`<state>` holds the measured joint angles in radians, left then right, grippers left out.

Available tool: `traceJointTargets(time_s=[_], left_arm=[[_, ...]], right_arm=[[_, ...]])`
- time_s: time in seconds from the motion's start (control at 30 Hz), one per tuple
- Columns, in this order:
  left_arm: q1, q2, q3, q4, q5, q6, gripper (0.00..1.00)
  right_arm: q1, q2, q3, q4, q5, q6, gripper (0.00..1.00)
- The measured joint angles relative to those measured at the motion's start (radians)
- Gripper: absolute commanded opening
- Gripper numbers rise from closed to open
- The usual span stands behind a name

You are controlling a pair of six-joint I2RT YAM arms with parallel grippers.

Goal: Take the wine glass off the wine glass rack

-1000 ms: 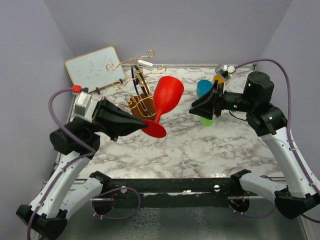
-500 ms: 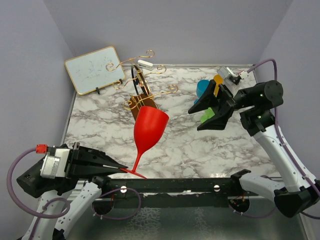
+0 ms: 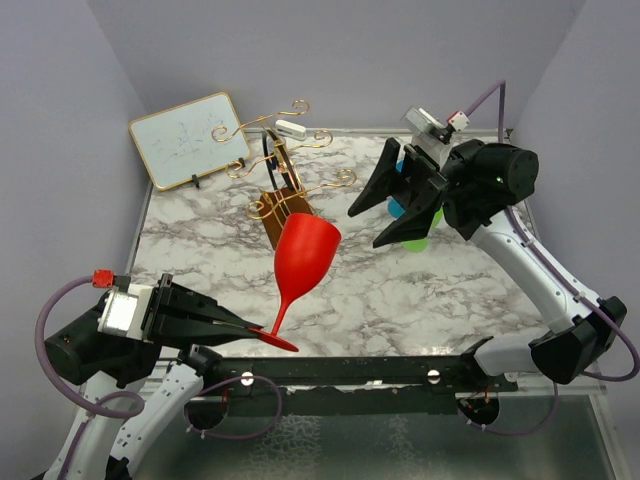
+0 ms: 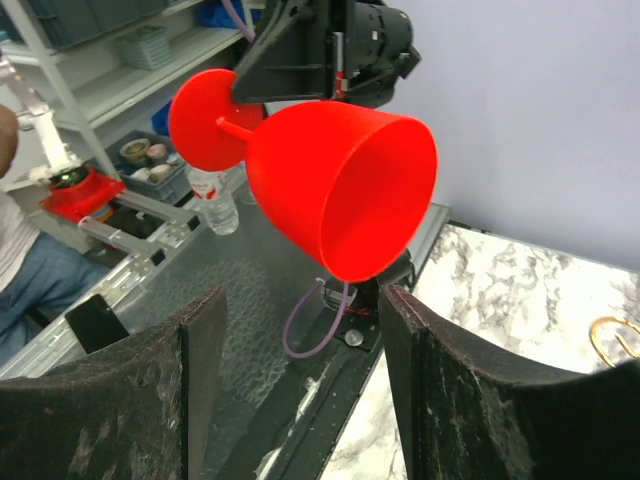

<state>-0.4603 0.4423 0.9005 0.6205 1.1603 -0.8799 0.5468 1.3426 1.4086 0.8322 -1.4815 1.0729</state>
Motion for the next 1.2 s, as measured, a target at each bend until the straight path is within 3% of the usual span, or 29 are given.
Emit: traceJointTargets(time_s=[0.4,0.63,0.8,0.93,0.97,1.0,1.1,1.2], left_arm=[[0.0,0.009,0.0,0.008,0.0,-0.001,0.0],[0.0,0.011,-0.01,0.018,0.0,-0.001,0.0],[0.0,0.015,-0.012,0.024,0.002,-0.003,0.0],[-0.001,0.016,-0.012,0.034,0.019,-0.005,0.0],[-0.002,0.016,-0.012,0.037,0.023,-0.005,0.04],[-0.004,0.016,-0.012,0.039,0.026,-0.005,0.26],[-0.006,0.016,-0.012,0.027,0.017,0.01,0.62],[-0.004,0.023,-0.012,-0.022,-0.004,0.032,0.76]], right_arm=[[0.14,0.082,0.023,0.043,0.002,0.014,0.55],[0.221,0.106,0.032,0.079,0.002,0.021,0.37],[0.238,0.106,0.032,0.097,0.002,0.022,0.04],[0.24,0.098,0.03,0.109,-0.033,0.034,0.02],[0.244,0.093,0.029,0.112,-0.039,0.034,0.02],[0.246,0.089,0.027,0.113,-0.042,0.034,0.02],[0.247,0.074,0.014,0.12,-0.044,0.029,0.02],[0.251,0.072,-0.006,0.117,-0.042,0.007,0.02]])
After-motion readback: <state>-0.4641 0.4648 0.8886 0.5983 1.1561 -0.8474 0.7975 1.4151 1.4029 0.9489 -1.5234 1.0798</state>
